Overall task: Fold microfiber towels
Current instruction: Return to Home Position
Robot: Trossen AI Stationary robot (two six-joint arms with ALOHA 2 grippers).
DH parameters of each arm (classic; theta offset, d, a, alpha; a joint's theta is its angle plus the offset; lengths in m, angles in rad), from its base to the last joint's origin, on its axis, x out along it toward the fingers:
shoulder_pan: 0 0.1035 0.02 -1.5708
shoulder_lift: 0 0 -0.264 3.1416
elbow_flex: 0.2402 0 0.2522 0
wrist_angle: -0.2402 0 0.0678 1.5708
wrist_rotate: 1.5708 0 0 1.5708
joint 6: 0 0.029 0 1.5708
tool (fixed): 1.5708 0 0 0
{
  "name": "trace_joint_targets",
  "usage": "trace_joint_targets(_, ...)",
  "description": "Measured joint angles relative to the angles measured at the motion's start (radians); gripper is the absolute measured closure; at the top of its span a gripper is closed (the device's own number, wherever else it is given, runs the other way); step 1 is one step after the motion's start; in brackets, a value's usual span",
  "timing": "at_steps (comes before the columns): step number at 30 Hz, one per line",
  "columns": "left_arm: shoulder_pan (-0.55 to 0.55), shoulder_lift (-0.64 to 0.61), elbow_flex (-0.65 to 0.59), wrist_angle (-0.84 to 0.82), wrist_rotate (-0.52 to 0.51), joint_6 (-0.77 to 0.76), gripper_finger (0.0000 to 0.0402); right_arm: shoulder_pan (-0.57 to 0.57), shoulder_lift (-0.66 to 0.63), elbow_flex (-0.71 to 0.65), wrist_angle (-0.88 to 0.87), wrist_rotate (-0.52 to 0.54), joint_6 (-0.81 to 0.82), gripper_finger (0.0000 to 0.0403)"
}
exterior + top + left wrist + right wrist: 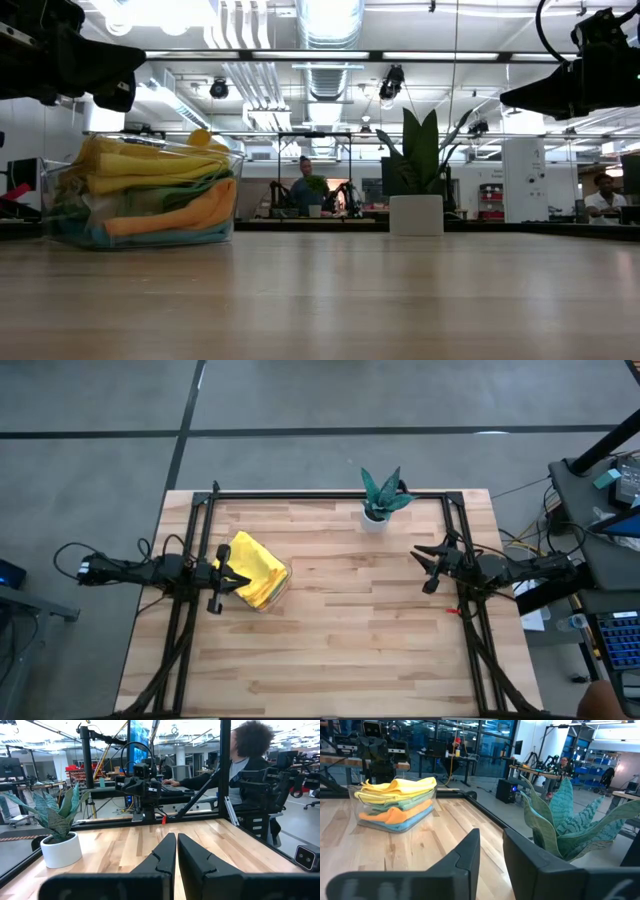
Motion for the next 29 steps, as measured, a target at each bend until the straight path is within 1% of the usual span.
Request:
trace_joint_targets(9, 0.0, 0.0, 0.0, 0.0, 0.0, 0.0, 0.0398, 0.0, 0.0, 0.0, 0.0, 0.0, 0.0, 0.0334)
trace_joint_targets(23, 0.0, 0.0, 0.0, 0.0, 0.0, 0.0, 0.0398, 0.0, 0.0, 0.0, 0.0, 0.0, 0.0, 0.0321)
trace_joint_targets(29, 0.0, 0.0, 0.0, 0.0, 0.0, 0.0, 0.0398, 0.0, 0.0, 0.0, 0.0, 0.0, 0.0, 0.033)
